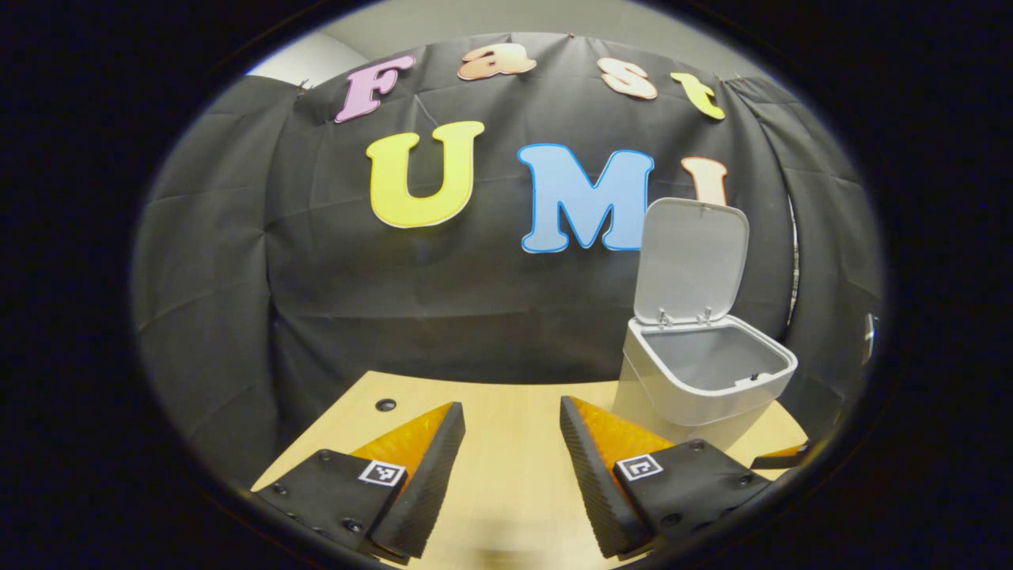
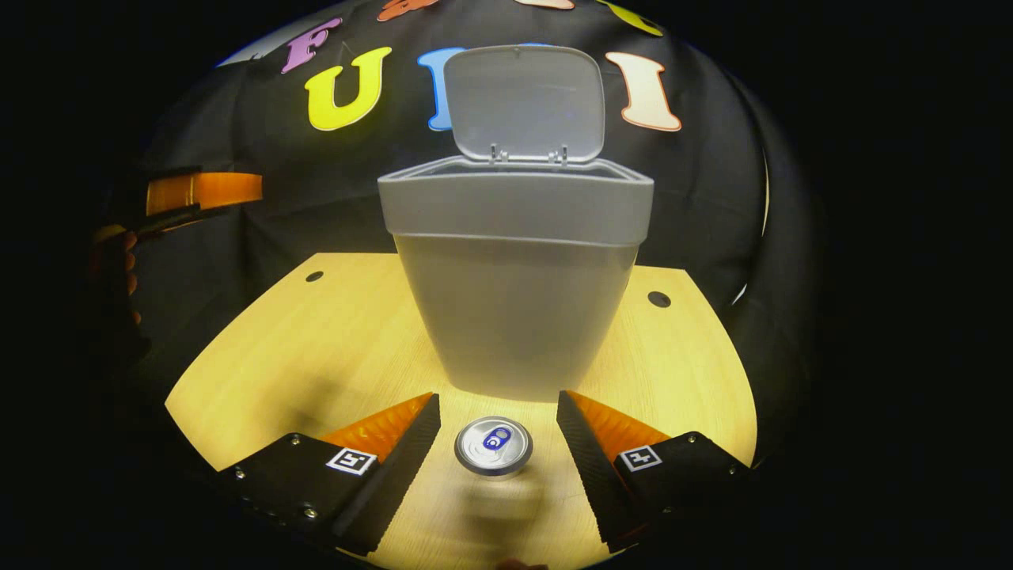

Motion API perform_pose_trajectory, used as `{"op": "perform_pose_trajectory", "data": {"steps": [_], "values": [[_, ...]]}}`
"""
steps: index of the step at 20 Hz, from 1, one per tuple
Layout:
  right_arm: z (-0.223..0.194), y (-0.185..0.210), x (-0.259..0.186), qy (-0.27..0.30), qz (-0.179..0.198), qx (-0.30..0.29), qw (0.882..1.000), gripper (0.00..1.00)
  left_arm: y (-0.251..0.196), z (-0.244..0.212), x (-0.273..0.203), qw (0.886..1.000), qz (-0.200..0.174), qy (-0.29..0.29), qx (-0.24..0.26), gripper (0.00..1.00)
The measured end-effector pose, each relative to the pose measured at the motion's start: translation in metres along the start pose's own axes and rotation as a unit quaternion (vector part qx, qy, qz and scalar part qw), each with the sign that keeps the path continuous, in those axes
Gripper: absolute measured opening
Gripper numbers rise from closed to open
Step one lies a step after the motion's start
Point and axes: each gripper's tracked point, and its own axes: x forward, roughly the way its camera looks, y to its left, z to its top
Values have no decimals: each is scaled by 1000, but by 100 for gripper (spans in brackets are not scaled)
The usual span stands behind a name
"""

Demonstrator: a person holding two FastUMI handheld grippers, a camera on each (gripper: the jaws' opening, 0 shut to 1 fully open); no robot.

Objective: Press the lid of the desktop garbage bin to open it, pick up the crumpled paper on the desktop and throw it into the bin, then pick up the pop can on the desktop and drop it into the bin, and finally close the garbage bin lid.

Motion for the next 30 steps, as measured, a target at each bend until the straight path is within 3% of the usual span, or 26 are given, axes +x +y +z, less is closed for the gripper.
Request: {"op": "perform_pose_trajectory", "data": {"steps": [5, 10, 18, 20, 30], "values": [[-23, 3, 15, 33, 7, 0, 999, 96, 15, -5, -8, 1000, 16, 3, -6, 78], [-41, 6, 24, 65, 12, 4, 998, 96, 26, -12, -13, 1000, 29, 8, -7, 85], [-56, 5, 34, 96, 7, -1, 995, 95, 42, -18, -20, 999, 44, 10, -13, 86], [-54, 6, 33, 94, 5, -2, 996, 86, 43, -19, -22, 999, 45, 11, -14, 86], [0, 15, 1, 29, 17, 2, 999, 86, 34, -22, -20, 999, 29, 13, -12, 85]]}}
